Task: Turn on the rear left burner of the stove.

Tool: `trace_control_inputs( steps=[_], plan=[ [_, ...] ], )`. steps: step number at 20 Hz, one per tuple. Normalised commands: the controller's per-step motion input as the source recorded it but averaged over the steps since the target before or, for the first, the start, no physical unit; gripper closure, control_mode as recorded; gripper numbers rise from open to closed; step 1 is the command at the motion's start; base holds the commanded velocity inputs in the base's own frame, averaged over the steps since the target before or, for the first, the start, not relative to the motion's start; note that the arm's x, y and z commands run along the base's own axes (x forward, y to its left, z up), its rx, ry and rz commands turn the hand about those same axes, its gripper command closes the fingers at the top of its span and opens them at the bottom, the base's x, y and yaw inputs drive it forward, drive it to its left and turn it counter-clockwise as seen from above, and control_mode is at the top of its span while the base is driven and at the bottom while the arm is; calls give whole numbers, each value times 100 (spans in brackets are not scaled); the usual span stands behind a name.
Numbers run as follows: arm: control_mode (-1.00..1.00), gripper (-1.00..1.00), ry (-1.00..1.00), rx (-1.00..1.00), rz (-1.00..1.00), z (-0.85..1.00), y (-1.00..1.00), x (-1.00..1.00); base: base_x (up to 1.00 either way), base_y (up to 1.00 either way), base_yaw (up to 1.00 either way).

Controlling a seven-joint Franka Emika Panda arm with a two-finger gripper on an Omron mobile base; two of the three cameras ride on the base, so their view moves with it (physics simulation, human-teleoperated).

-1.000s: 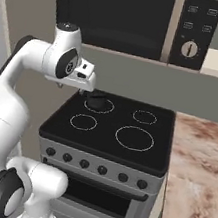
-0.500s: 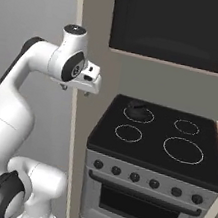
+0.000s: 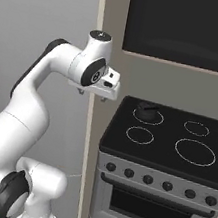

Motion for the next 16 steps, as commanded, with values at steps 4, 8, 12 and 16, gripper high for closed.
trace_control_inputs(
  steps=[4, 8, 12, 16],
  plan=[
    [100, -100, 0, 0, 0, 0, 0, 0, -2, 14, 0],
    [100, -100, 0, 0, 0, 0, 0, 0, 0, 0, 0],
    [100, -100, 0, 0, 0, 0, 0, 0, -3, 0, 0],
    [100, -100, 0, 0, 0, 0, 0, 0, -1, 0, 0]
  ],
)
